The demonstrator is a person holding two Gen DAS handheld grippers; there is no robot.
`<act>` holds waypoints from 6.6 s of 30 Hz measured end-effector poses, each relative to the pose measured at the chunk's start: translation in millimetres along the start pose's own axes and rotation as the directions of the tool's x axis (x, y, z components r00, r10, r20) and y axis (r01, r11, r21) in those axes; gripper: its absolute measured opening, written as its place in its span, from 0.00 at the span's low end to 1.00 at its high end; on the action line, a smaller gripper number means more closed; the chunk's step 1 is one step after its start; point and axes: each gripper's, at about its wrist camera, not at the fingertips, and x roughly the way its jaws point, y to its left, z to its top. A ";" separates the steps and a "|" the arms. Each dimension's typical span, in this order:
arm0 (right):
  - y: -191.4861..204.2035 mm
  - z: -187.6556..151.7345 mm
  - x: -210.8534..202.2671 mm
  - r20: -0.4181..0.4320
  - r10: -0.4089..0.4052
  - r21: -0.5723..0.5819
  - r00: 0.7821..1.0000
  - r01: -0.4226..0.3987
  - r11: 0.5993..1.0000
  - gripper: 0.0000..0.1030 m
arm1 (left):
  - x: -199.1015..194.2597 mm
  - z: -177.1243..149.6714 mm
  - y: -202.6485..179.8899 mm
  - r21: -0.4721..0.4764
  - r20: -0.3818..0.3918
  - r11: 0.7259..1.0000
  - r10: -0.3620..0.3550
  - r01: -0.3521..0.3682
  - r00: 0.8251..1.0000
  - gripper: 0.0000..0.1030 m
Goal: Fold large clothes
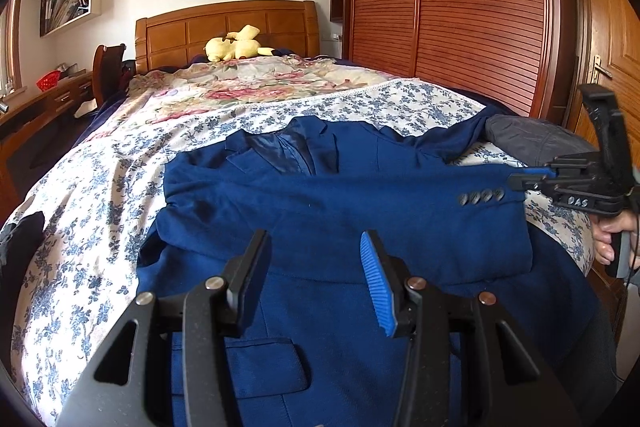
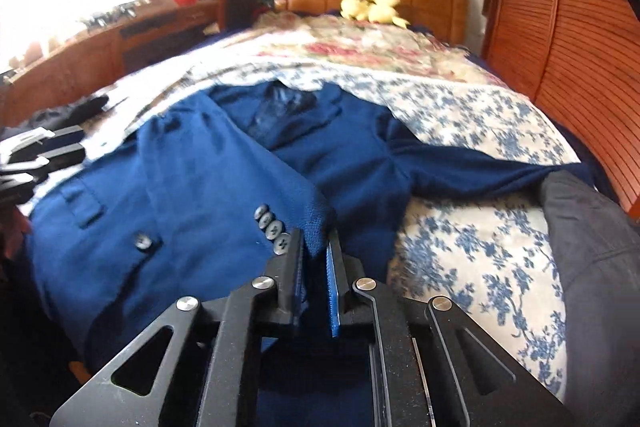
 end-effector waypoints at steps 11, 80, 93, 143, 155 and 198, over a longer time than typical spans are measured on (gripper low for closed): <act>17.6 -9.4 35.3 -0.051 0.048 -0.036 0.998 -0.050 0.998 0.51 | 0.6 0.9 1.0 -0.003 0.002 1.000 -0.001 0.001 1.000 0.44; -127.6 45.7 84.3 -0.033 -0.188 0.208 0.982 0.191 0.959 0.55 | 104.1 0.6 1.8 0.007 -0.028 1.000 -0.020 0.020 0.999 0.45; -234.5 32.8 172.5 -0.265 -0.210 0.469 0.941 0.316 0.824 0.55 | 105.3 -0.1 4.1 -0.009 -0.037 0.999 -0.032 0.032 0.999 0.45; -184.4 69.7 185.5 -0.234 -0.191 0.266 0.953 0.252 0.930 0.57 | 107.4 -0.4 2.8 -0.002 -0.052 0.999 -0.037 0.037 0.998 0.45; -195.7 59.4 212.2 -0.265 -0.138 0.315 0.954 0.221 0.923 0.41 | 107.8 -0.6 1.8 0.002 -0.056 0.999 -0.045 0.045 0.997 0.45; 141.5 168.1 -42.3 0.206 0.333 -0.246 0.920 -0.281 0.928 0.07 | -32.3 -25.2 101.6 -0.104 0.054 0.982 0.165 -0.159 0.985 0.45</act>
